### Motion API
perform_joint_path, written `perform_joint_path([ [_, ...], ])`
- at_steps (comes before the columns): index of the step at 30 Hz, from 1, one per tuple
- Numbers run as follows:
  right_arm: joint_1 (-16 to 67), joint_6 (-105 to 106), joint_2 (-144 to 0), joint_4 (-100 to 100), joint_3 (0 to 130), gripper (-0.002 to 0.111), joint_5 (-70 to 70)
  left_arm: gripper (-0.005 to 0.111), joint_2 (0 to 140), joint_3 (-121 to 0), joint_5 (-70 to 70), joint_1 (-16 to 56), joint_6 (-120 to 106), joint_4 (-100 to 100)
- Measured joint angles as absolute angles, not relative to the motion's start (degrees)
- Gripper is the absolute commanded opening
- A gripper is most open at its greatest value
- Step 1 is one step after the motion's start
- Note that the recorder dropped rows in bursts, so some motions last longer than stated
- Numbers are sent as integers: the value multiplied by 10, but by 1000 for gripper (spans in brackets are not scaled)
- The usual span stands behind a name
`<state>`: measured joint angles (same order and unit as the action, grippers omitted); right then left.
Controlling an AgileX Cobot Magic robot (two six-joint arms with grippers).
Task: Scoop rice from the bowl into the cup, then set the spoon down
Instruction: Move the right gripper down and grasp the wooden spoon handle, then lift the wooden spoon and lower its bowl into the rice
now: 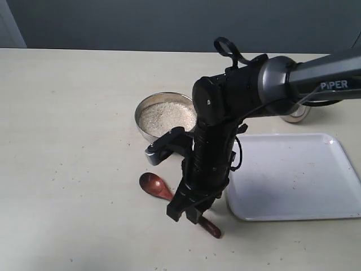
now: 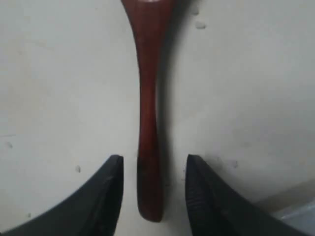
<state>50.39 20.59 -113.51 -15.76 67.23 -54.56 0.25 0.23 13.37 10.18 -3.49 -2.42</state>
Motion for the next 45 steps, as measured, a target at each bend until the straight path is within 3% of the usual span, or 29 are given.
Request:
perform_joint_path([
  [13, 533, 202, -1155, -148, 672, 40, -546, 1, 3, 2, 134, 102, -35, -24],
  [15, 536, 198, -1155, -140, 672, 33, -546, 1, 3, 2, 134, 102, -35, -24],
  [19, 541, 176, -1155, -116, 672, 1, -545, 1, 3, 2, 134, 102, -35, -24],
  [30, 542, 151, -1151, -102, 672, 0, -551, 1, 3, 2, 134, 102, -35, -24],
  [36, 542, 150, -1082, -75, 672, 0, -555, 1, 3, 2, 134, 102, -35, -24],
  [45, 543, 70, -1017, 208, 746, 0, -672, 1, 3, 2, 134, 102, -35, -24],
])
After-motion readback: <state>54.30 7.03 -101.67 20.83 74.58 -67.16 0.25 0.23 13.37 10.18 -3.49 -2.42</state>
